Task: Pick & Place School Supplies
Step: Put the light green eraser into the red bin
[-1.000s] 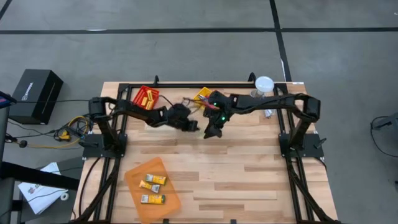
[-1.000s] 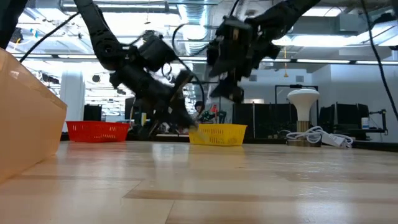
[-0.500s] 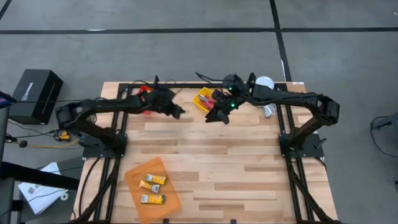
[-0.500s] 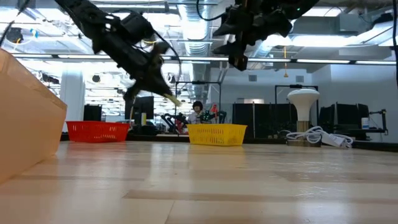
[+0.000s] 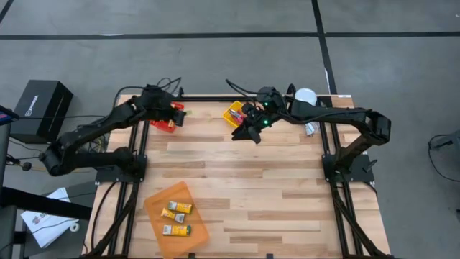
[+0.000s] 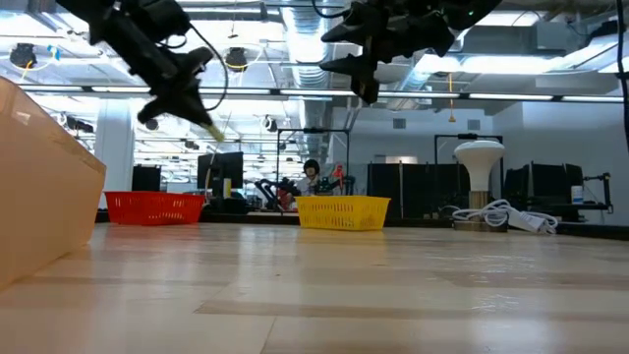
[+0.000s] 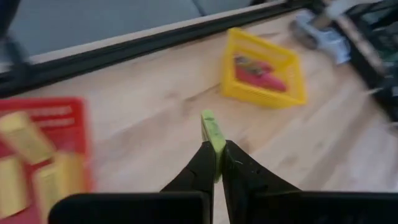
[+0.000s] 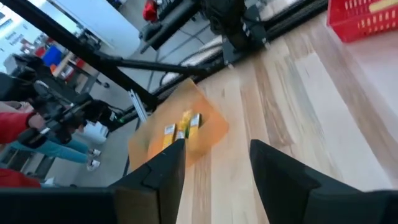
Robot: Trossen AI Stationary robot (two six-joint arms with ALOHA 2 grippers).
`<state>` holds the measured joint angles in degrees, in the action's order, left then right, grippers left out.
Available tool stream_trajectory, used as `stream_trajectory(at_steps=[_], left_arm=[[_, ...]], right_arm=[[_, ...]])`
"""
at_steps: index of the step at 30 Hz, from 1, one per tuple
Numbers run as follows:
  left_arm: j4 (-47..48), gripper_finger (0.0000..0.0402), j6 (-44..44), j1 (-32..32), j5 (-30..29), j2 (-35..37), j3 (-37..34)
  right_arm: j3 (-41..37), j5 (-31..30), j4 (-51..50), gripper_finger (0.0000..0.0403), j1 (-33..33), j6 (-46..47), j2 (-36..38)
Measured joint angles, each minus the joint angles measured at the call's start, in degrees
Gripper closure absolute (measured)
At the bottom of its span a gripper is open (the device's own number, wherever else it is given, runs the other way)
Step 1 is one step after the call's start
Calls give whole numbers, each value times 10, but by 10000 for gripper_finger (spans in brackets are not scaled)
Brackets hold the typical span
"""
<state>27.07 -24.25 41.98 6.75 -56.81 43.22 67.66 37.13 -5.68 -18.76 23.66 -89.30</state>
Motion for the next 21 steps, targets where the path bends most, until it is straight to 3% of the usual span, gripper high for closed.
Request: stream_trajectory(at_steps=[11, 17, 21], left_arm=[[107, 398, 120, 96, -75, 31, 0], [111, 398, 183, 160, -76, 1, 0], [109, 397, 200, 165, -62, -21, 0]], right_arm=[[0, -10, 38, 234, 0, 30, 0], [0, -14, 51, 236, 4, 39, 0], [0, -27, 56, 237, 5, 38, 0]])
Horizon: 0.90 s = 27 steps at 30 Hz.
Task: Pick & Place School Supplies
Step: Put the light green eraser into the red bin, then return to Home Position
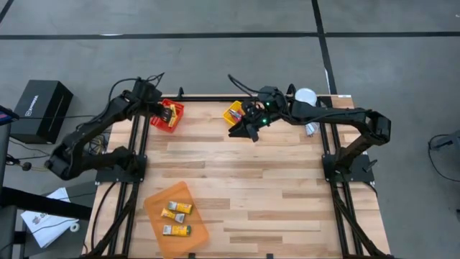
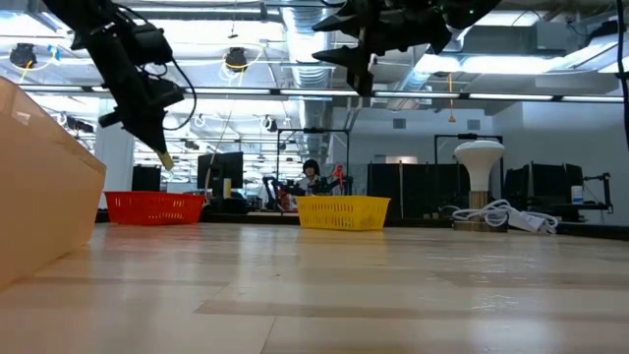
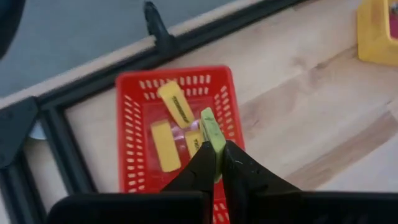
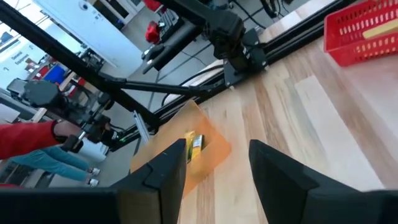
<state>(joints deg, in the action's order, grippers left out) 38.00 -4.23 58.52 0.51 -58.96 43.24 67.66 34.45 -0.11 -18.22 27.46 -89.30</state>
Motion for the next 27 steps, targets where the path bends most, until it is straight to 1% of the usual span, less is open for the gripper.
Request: stream_trajectory(at_steps=[4, 7, 10, 15, 20, 25, 27], left_arm=[[0, 397, 0, -1, 3, -18, 0], [1, 389, -6, 0, 3, -20, 0], [0, 367, -7, 0, 4, -19, 0], [-1, 315, -9, 0, 3, -19, 0], [-4, 273, -12, 0, -1, -18, 0], [-9, 249, -39, 0, -1, -16, 0], [-14, 246, -51, 0, 18, -12, 0]], right_arm=[[0, -4, 18, 235, -3, -2, 0], [0, -5, 35, 234, -5, 5, 0], [0, -5, 42, 236, -8, 6, 0], [0, -4, 60, 238, -14, 6, 0], [0, -1, 66, 236, -23, 11, 0], [0, 2, 67, 239, -26, 15, 0], [0, 3, 75, 239, -26, 13, 0]])
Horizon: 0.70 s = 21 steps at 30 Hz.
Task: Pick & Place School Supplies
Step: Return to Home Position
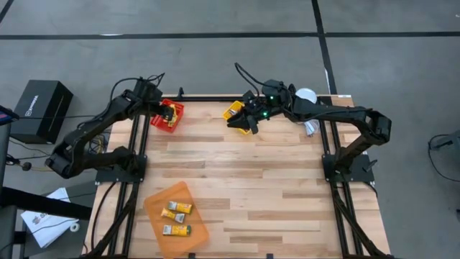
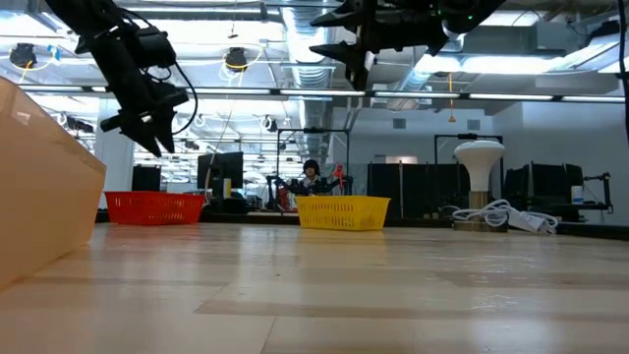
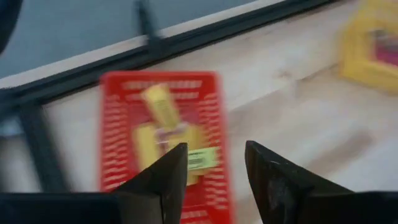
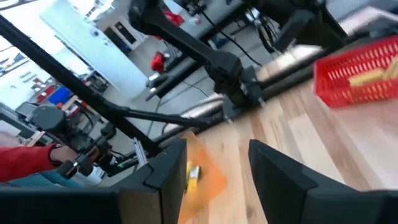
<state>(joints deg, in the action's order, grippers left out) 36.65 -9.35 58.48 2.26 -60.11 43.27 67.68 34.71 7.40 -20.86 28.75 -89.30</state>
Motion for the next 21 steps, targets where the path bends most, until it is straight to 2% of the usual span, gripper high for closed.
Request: stream_trajectory(at_steps=[4, 6, 9, 11, 16, 21], left_arm=[[-32, 250, -18, -4, 147, 27, 0], [-71, 256, -62, -14, 219, 50, 0], [-168, 264, -148, -37, 283, 100, 0], [-230, 269, -207, -56, 293, 139, 0], [-358, 278, -349, -108, 293, 251, 0], [-456, 289, -403, -170, 294, 355, 0]], right_arm=[[0, 15, 74, 238, 0, 2, 5], [1, 16, 144, 240, 0, 19, 6], [2, 17, 249, 247, 0, 41, 19], [3, 19, 271, 254, 0, 44, 37], [22, 25, 217, 273, 6, 18, 105], [68, 11, 50, 287, 35, -69, 188]])
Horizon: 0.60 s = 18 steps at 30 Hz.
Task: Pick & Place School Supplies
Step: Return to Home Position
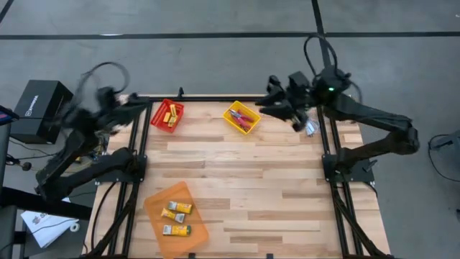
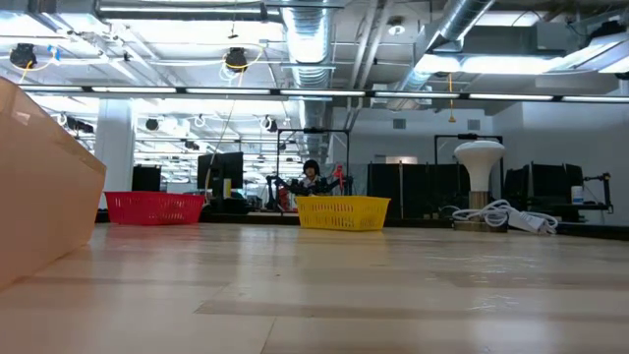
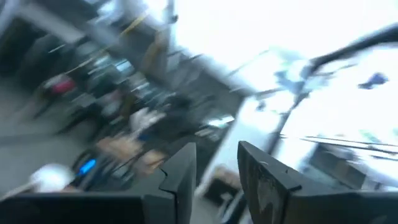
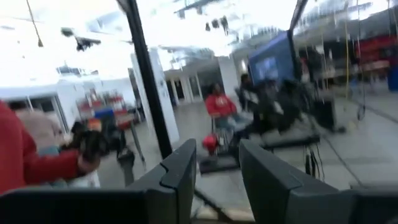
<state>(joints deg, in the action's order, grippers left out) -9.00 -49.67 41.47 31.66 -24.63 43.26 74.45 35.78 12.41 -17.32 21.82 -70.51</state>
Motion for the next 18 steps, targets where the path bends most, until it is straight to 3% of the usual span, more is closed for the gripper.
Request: stream_trajectory(at_steps=[5, 10, 15, 18], left_arm=[[-30, 299, -1, -46, -1, 76, 0], [-32, 302, -3, -56, -2, 127, 0], [-35, 302, -3, -56, -2, 143, 0], [-36, 302, -23, -56, 1, 137, 0]], right_arm=[[22, -11, -168, 290, 30, -37, 65], [22, -13, -222, 290, 52, 5, 107], [22, -13, -263, 290, 61, -38, 113], [22, -12, -310, 290, 61, 18, 112]])
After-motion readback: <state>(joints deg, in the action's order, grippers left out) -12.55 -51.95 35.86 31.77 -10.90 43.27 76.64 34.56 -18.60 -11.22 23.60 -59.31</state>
